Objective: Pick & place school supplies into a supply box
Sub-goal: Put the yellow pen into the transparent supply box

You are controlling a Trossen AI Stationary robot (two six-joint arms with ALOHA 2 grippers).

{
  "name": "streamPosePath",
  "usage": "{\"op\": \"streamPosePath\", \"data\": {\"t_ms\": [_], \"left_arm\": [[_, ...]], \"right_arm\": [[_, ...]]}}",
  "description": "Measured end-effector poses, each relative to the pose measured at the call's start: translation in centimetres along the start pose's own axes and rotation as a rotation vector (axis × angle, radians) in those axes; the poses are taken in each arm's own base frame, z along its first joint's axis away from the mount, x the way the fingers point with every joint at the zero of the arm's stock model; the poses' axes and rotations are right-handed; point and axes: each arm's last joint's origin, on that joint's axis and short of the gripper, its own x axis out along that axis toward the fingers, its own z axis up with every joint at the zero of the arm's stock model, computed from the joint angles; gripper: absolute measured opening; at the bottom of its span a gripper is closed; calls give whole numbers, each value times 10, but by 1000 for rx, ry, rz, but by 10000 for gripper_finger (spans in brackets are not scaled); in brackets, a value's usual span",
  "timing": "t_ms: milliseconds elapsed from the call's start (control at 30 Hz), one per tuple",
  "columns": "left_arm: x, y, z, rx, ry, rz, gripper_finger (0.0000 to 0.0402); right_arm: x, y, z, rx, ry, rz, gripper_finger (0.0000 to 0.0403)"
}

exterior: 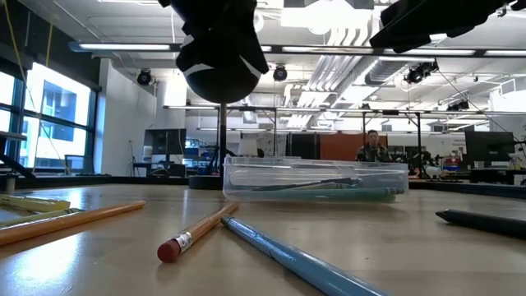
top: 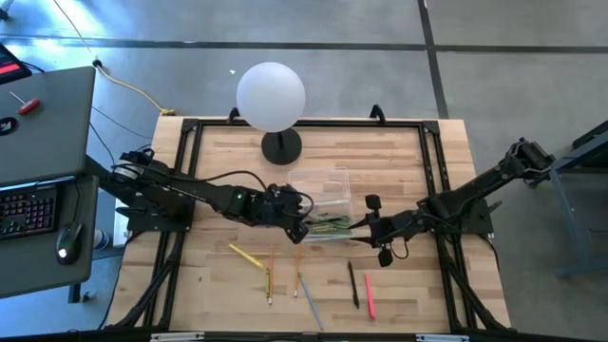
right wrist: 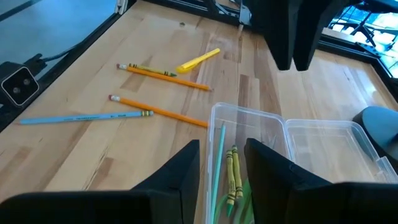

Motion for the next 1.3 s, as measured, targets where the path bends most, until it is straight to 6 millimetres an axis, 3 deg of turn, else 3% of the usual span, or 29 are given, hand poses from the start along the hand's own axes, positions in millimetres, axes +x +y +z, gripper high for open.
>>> {"op": "streamPosePath", "data": {"t_ms": [133, 400, 567, 767, 867, 1033, 1300], "left_arm": [[0, -3, 0, 90, 21, -53, 172], [-3, -6, -16, 402, 277, -304, 172], [-4, -3, -25, 469, 371, -326, 172], [-8, -4, -31, 491, 515, -497, 172], [-20, 0, -37, 527, 598, -506, 172], [-45, 2, -44, 615, 559, -339, 172], [-116, 10, -46, 717, 353, -317, 172]], "right_arm": [[0, 0, 0, -1, 2, 0, 108], [0, 0, -1, -4, 13, 0, 108], [0, 0, -1, -4, 13, 0, 108], [0, 0, -1, -4, 13, 0, 108], [0, 0, -1, -4, 13, 0, 108], [0, 0, -2, -3, 15, -2, 108], [0, 0, -2, -3, 19, -3, 108]]}}
